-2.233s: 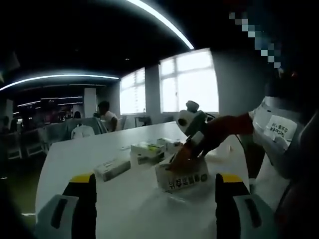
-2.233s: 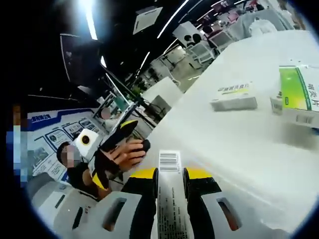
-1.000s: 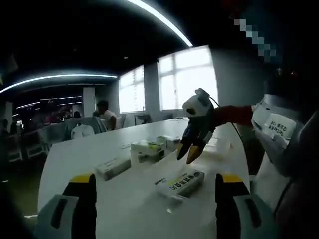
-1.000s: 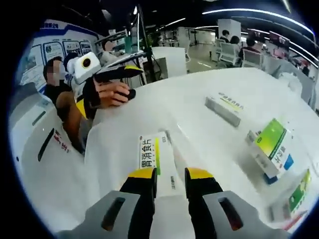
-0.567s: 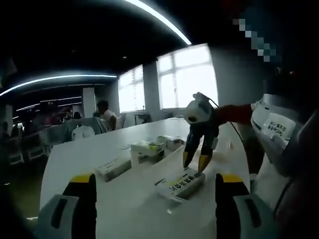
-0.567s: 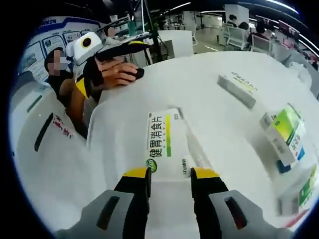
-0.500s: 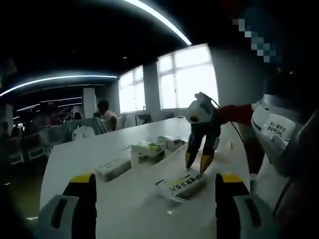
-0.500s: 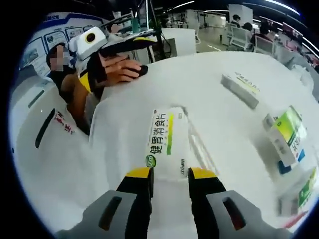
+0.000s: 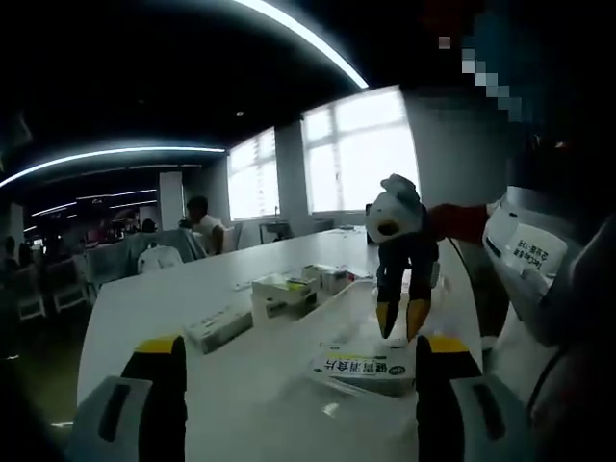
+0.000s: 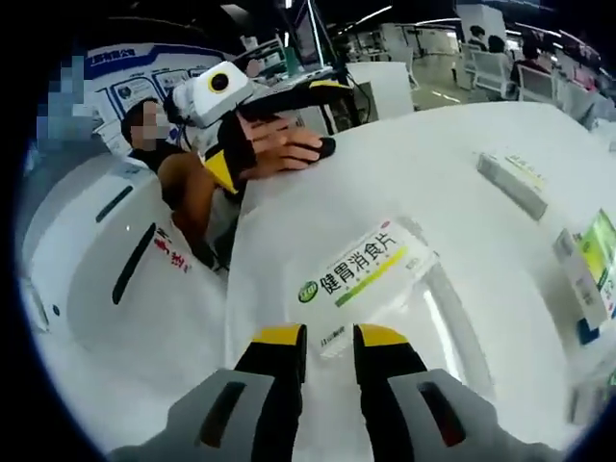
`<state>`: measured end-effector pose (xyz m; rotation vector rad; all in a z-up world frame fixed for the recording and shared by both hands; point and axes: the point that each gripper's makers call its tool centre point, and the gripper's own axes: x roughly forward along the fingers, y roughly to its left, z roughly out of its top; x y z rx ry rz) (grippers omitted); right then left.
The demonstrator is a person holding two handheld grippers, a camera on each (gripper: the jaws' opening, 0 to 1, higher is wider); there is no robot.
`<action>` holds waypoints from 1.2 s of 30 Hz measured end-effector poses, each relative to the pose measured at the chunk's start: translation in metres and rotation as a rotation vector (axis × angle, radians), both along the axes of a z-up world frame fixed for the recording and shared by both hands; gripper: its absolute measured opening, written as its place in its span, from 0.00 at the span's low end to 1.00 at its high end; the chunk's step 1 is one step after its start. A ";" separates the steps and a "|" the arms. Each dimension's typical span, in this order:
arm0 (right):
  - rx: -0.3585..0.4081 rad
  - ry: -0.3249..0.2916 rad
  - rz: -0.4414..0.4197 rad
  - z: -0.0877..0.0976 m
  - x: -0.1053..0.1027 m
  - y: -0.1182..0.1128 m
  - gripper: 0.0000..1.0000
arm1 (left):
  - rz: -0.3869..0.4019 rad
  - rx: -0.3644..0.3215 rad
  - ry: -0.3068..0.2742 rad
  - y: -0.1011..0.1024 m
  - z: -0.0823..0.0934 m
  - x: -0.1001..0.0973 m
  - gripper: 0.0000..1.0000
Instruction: Arrange the small medicine boxes into an aligned row inside the storage area until every box is upright, visible, and separated from the surrounding clutter.
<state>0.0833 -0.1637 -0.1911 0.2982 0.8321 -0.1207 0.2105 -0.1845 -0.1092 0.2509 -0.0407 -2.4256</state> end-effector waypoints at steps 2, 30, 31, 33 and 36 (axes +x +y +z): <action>-0.039 0.043 -0.008 -0.005 -0.007 -0.008 0.14 | 0.002 0.002 0.002 0.000 -0.001 0.001 0.99; -0.132 0.056 0.054 -0.028 0.018 -0.021 0.05 | 0.013 0.001 -0.004 0.002 -0.003 0.013 0.99; -0.144 0.056 0.058 -0.029 0.018 -0.023 0.05 | 0.013 0.002 -0.004 0.002 -0.003 0.013 0.99; -0.162 0.061 0.043 -0.029 0.018 -0.029 0.05 | 0.015 0.005 -0.006 0.003 -0.004 0.014 0.99; -0.186 0.056 0.042 -0.028 0.020 -0.034 0.03 | 0.018 0.005 -0.010 0.004 -0.004 0.017 0.99</action>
